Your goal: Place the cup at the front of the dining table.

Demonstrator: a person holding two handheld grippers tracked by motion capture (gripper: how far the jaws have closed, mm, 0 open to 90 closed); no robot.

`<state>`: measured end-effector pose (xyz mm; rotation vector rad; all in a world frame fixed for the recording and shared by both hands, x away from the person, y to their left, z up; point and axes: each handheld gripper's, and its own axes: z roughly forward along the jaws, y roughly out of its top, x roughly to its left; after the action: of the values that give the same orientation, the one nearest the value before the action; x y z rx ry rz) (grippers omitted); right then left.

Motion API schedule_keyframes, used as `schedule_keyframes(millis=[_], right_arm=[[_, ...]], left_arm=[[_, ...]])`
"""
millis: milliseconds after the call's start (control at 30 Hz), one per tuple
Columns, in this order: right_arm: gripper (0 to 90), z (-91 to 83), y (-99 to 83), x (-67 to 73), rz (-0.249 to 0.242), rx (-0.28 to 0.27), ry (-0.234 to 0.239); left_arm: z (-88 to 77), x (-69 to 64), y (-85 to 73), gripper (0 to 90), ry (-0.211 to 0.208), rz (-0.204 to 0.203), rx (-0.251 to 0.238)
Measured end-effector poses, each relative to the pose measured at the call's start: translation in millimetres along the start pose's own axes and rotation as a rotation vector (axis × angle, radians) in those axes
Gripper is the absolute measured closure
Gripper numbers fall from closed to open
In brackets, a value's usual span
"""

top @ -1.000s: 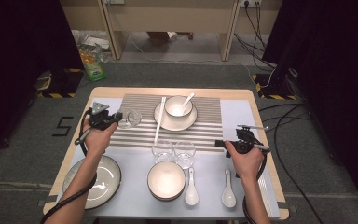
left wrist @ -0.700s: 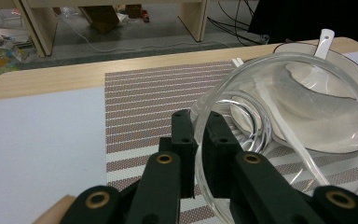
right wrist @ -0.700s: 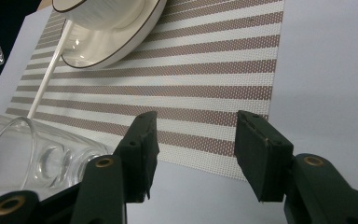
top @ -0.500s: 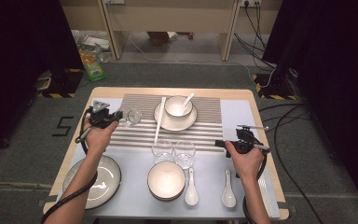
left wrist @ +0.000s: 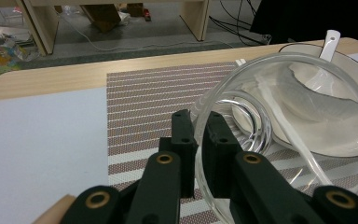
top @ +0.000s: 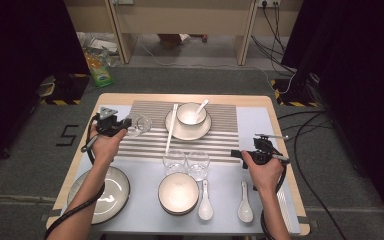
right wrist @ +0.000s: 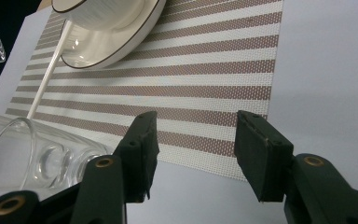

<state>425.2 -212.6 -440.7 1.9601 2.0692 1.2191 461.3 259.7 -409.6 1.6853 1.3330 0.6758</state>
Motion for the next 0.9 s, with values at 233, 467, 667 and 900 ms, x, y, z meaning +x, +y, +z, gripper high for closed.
schedule_keyframes(millis=[233,467,667,900], right_arm=[[49.5,0.5,-0.2,-0.1,0.0,0.0,0.0],[49.6,0.4,-0.3,0.1,-0.001,0.001,-0.001],[49.5,0.6,-0.2,0.6,0.001,0.005,-0.005],[49.5,0.2,-0.2,0.7,0.0,0.003,-0.003]], left_arm=[[1.4,1.0,0.6,84.1,0.002,-0.003,0.001],[3.7,2.2,0.3,84.1,0.006,-0.006,0.005],[5.6,3.5,0.2,84.1,0.009,-0.009,0.009],[7.5,3.6,0.1,84.1,0.012,-0.011,0.011]])
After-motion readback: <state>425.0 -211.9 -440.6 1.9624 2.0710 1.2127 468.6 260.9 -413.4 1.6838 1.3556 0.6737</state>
